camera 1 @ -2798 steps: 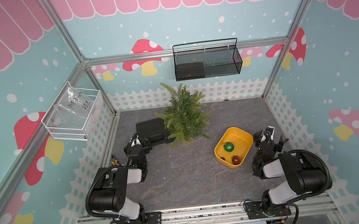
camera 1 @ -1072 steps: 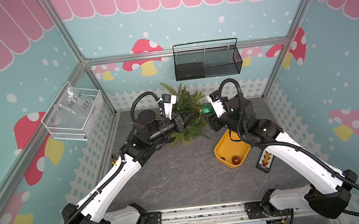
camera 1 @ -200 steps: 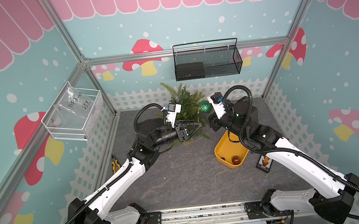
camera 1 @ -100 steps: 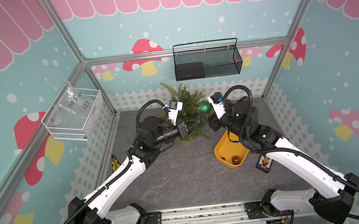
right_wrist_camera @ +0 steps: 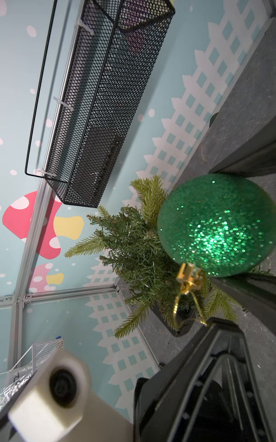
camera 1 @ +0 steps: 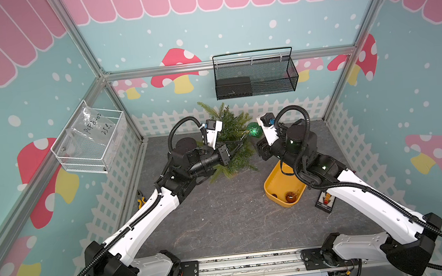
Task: Decorate the small christmas tree with ornaments
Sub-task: Hang an ornament on the christmas tree.
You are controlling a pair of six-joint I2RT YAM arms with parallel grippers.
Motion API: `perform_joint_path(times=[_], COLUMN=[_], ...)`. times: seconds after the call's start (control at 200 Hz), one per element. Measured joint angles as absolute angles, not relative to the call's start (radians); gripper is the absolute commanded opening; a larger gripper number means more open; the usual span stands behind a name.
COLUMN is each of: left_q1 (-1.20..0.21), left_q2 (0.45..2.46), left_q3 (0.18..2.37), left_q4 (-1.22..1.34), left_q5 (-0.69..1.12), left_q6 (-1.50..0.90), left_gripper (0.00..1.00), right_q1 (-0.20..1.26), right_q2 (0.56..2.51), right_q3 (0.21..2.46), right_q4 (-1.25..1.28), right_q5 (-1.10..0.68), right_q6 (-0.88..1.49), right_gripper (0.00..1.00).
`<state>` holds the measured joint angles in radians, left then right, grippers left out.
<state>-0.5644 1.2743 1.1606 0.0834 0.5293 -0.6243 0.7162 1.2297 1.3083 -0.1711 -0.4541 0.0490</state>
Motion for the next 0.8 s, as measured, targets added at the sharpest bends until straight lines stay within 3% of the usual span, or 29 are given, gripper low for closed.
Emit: perform_joint_path(times=[0.801], left_q1=[-0.524], left_q2=[1.395], left_q3=[1.325], left_q4=[-0.073], left_q5=[0.442], left_q6=[-0.624], left_gripper=[0.0], right_q1=[0.715], right_q2=[1.401], right_q3=[1.486], right_q4=[-0.229], right_q5=[-0.365], right_q6=[0.048], right_gripper=[0.52])
